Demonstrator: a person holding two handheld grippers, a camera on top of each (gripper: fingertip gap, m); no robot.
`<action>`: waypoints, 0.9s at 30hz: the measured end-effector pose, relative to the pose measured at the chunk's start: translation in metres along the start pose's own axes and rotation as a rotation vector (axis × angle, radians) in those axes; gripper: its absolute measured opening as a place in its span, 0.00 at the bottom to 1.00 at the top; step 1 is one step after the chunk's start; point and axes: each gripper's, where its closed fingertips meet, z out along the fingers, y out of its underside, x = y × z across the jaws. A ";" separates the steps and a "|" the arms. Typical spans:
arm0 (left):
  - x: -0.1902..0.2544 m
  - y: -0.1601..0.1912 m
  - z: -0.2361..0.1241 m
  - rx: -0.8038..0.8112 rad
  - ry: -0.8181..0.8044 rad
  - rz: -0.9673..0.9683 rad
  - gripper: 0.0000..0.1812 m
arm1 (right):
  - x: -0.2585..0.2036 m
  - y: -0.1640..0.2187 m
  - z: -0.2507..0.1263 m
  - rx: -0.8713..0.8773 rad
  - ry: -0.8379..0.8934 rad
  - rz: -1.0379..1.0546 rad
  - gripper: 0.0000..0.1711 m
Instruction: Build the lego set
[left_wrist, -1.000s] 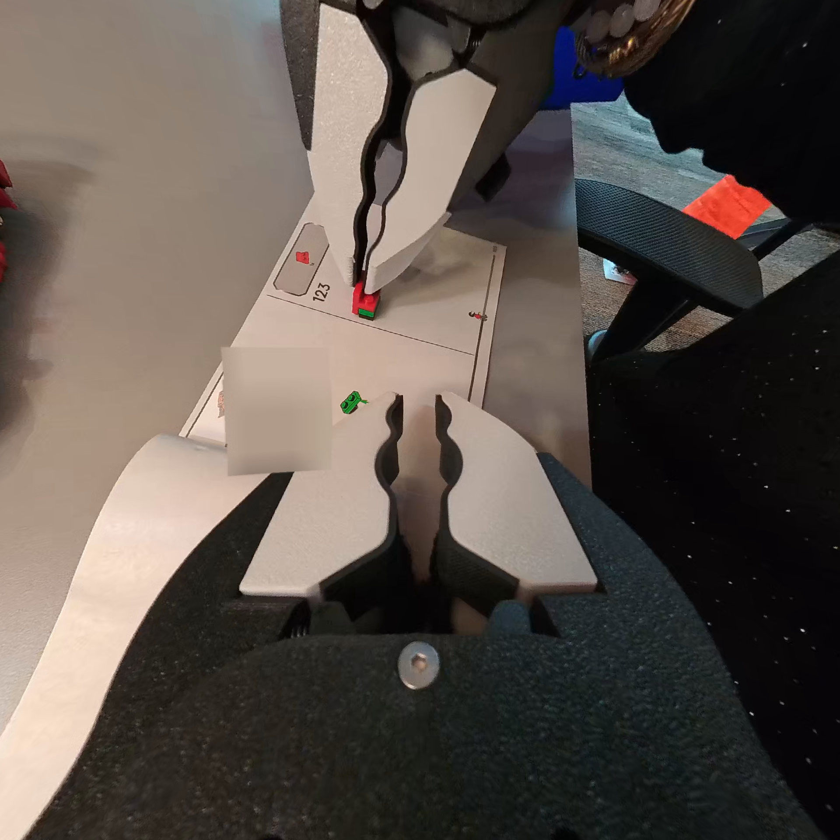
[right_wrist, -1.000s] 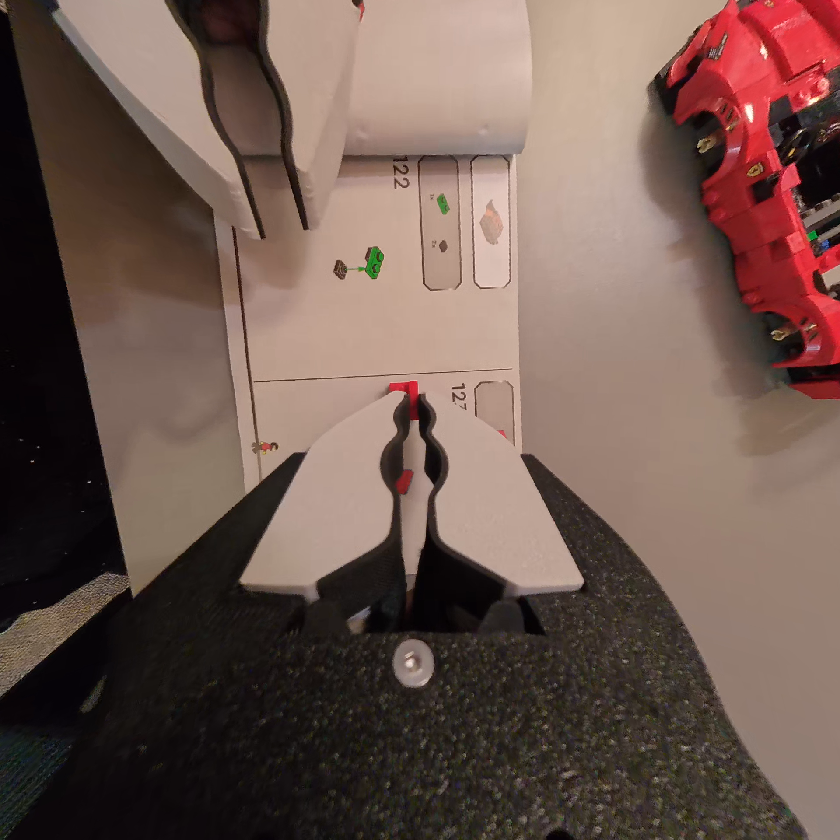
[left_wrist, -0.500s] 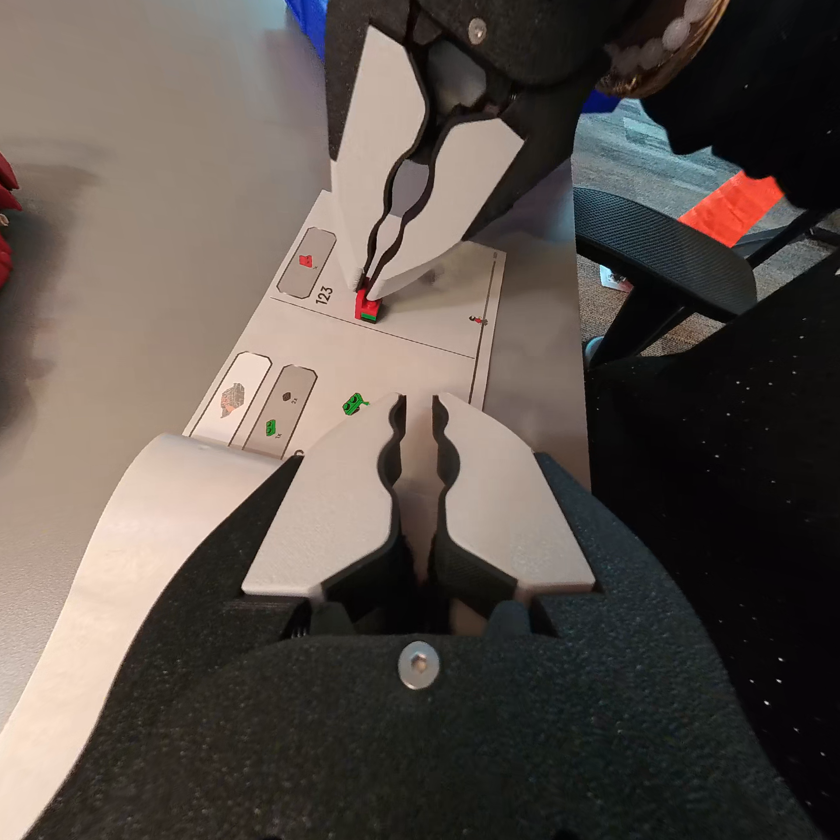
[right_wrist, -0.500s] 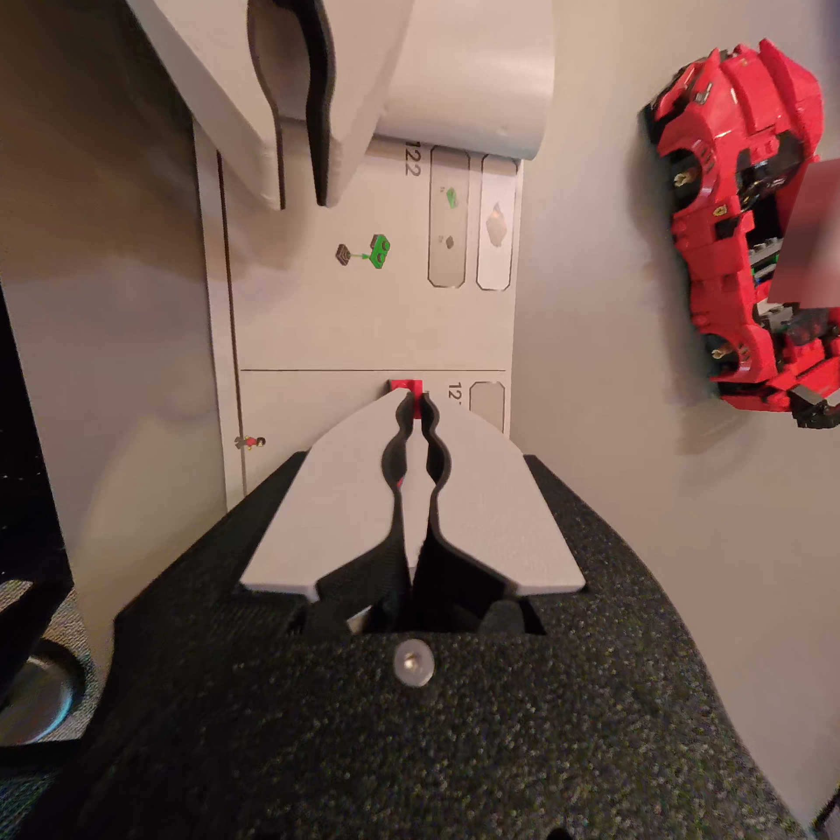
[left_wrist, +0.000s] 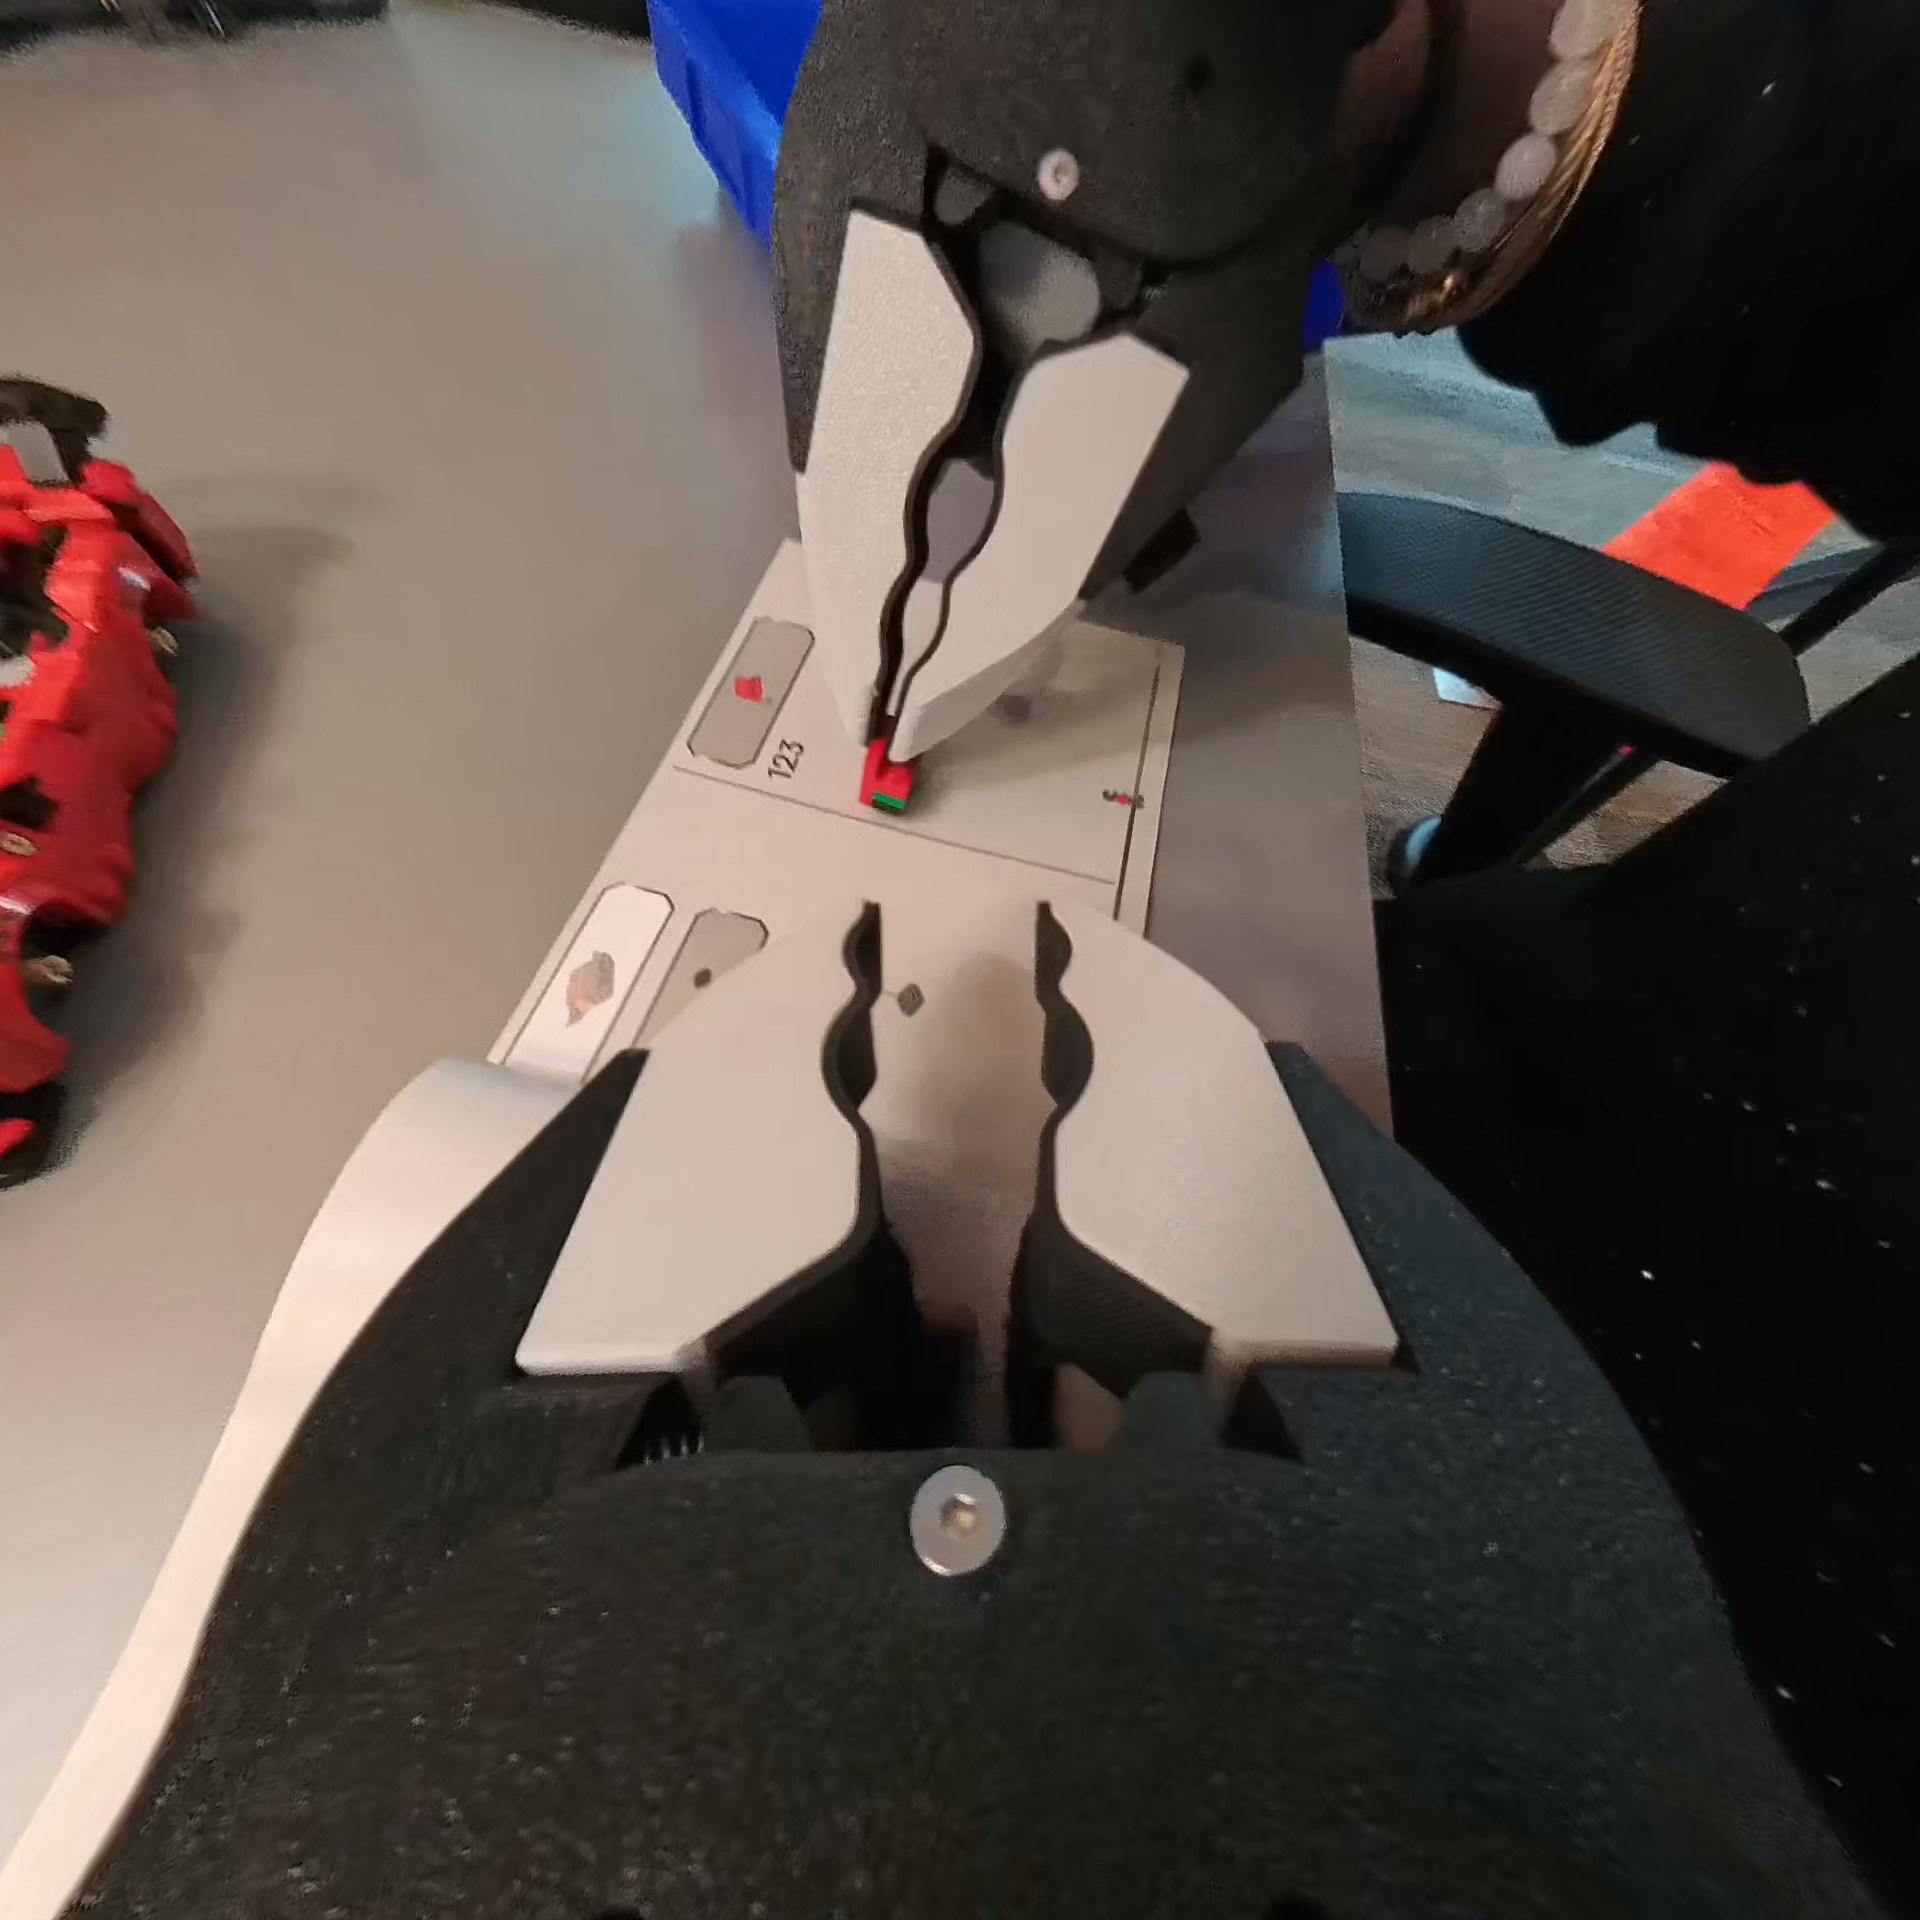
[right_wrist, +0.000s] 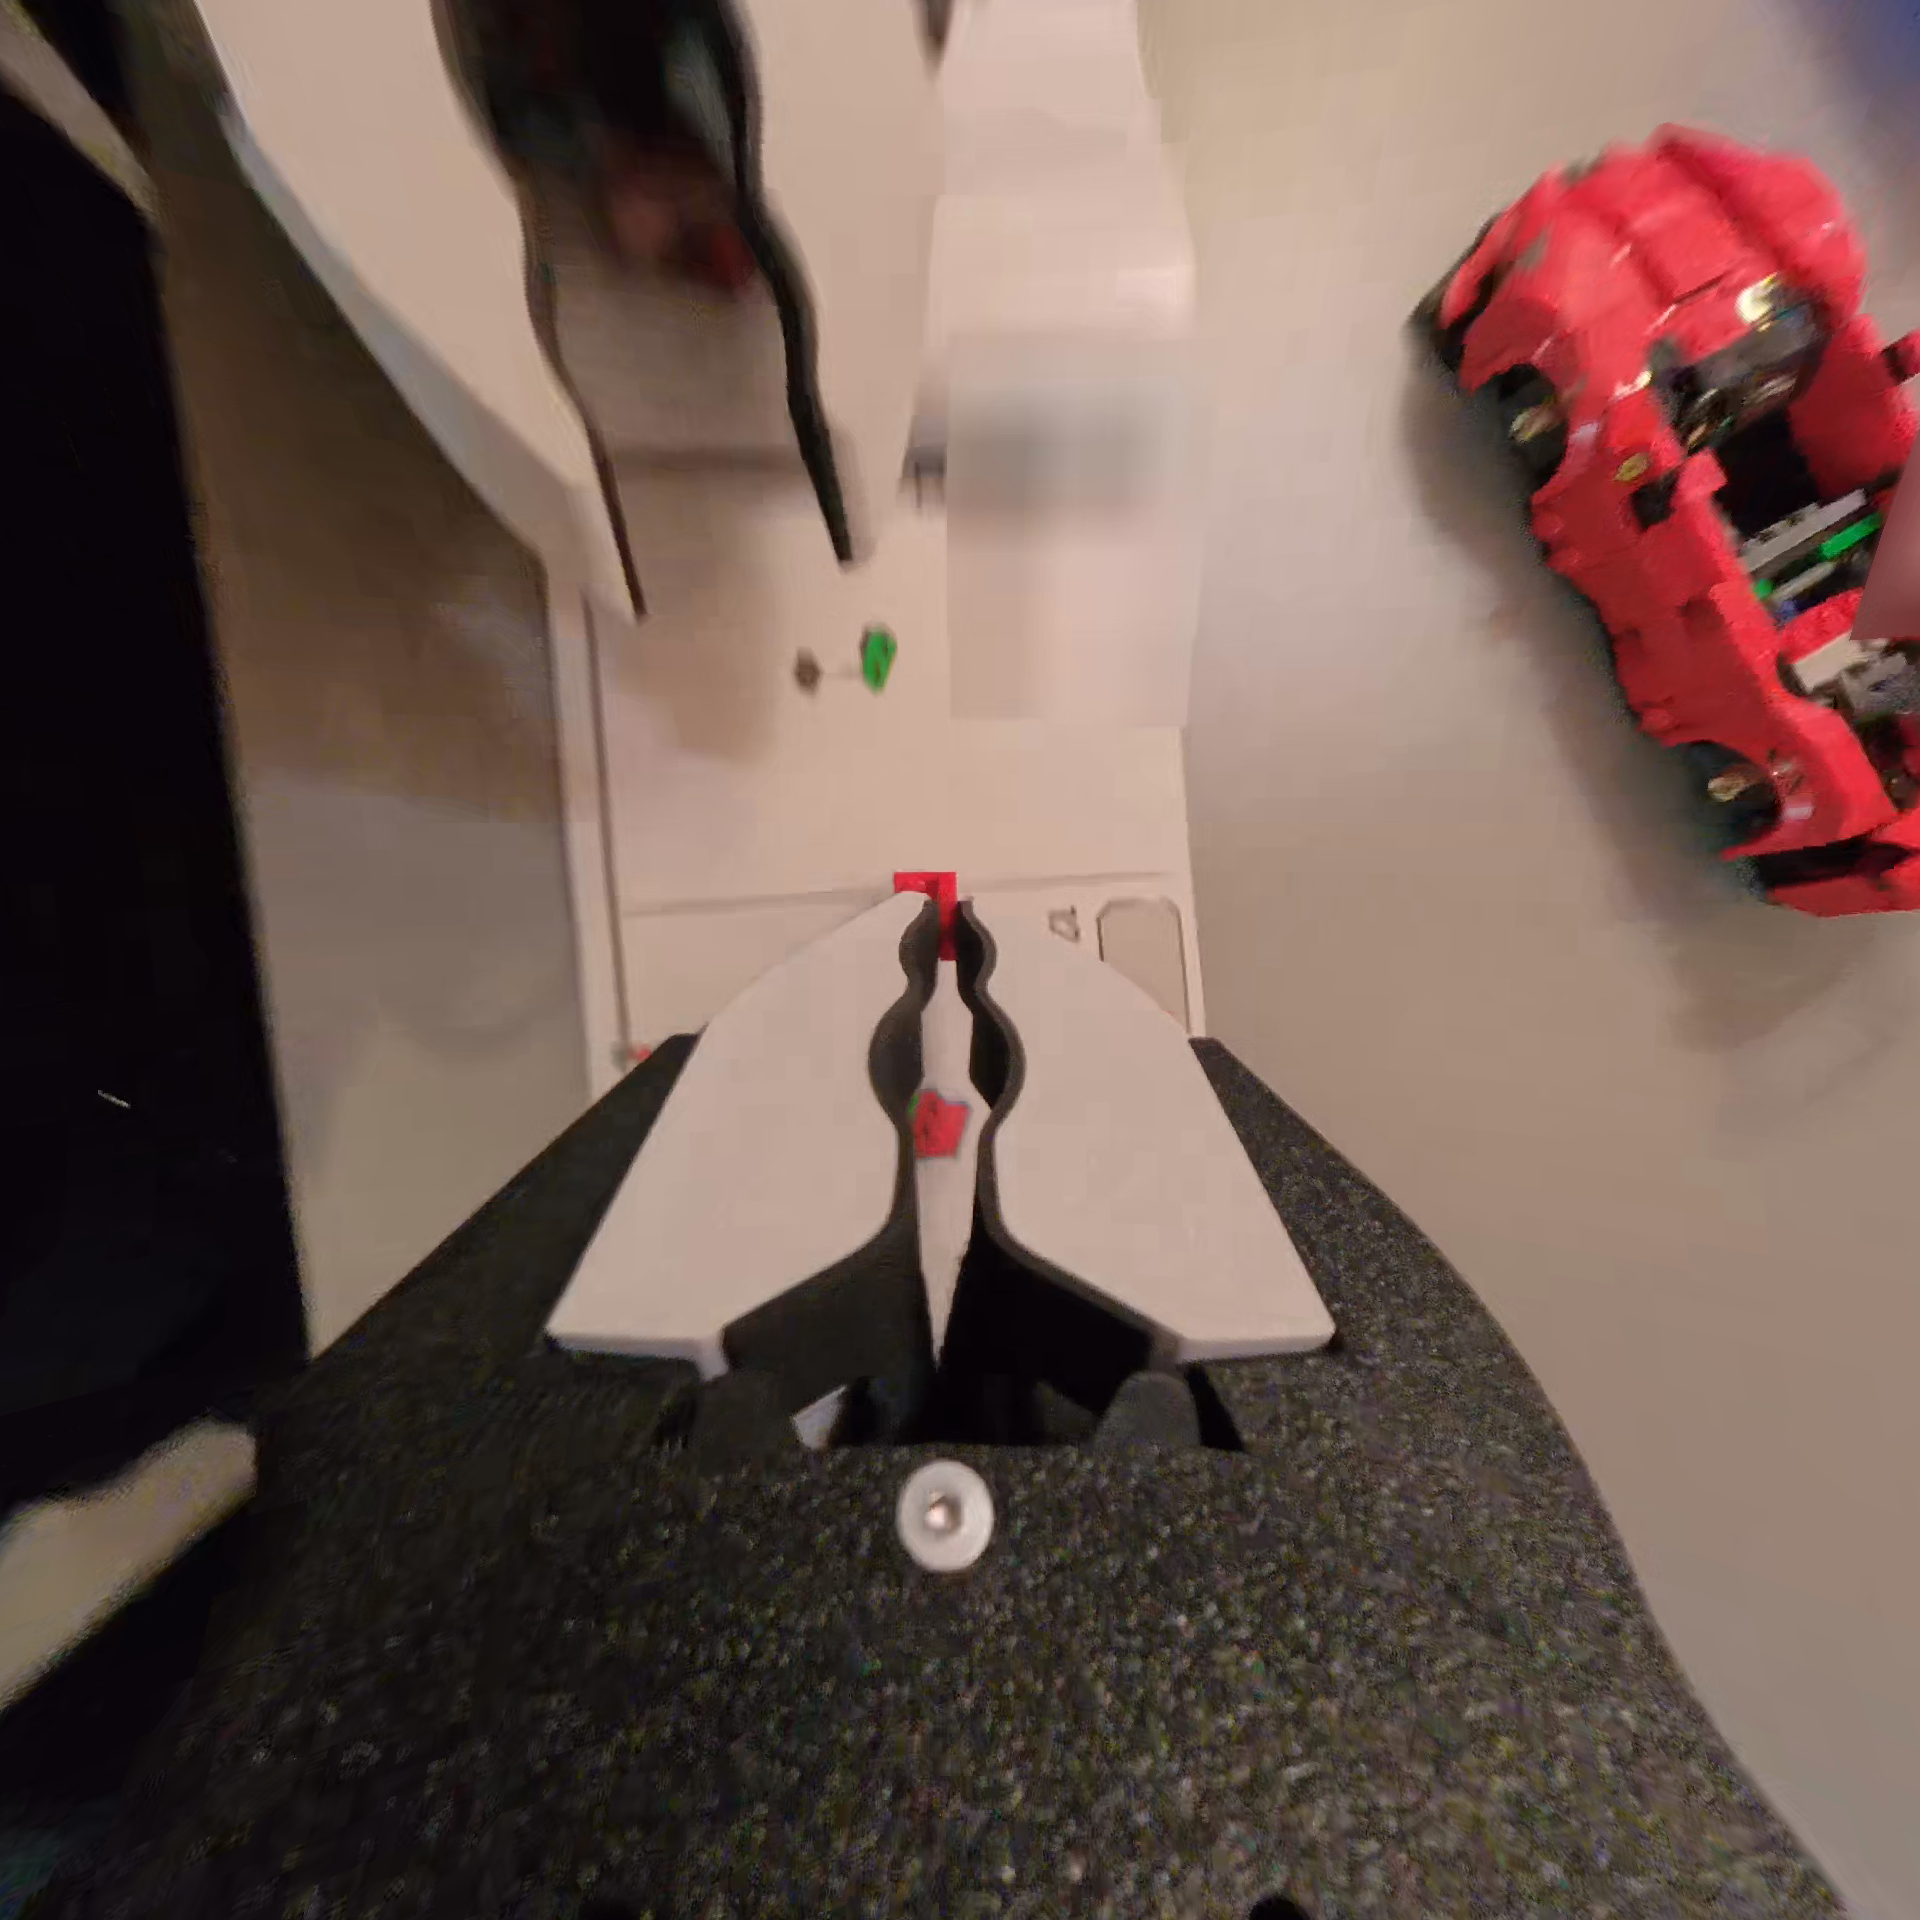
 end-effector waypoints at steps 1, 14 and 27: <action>-0.001 -0.002 0.000 0.014 -0.010 0.010 0.18 | -0.002 -0.013 -0.007 0.112 -0.056 0.066 0.02; 0.035 -0.044 -0.008 0.284 0.197 -0.100 0.07 | -0.043 -0.067 -0.039 0.445 -0.436 0.203 0.02; 0.024 -0.094 -0.054 0.769 0.559 -0.699 0.06 | -0.033 -0.120 -0.076 0.685 0.365 -0.500 0.16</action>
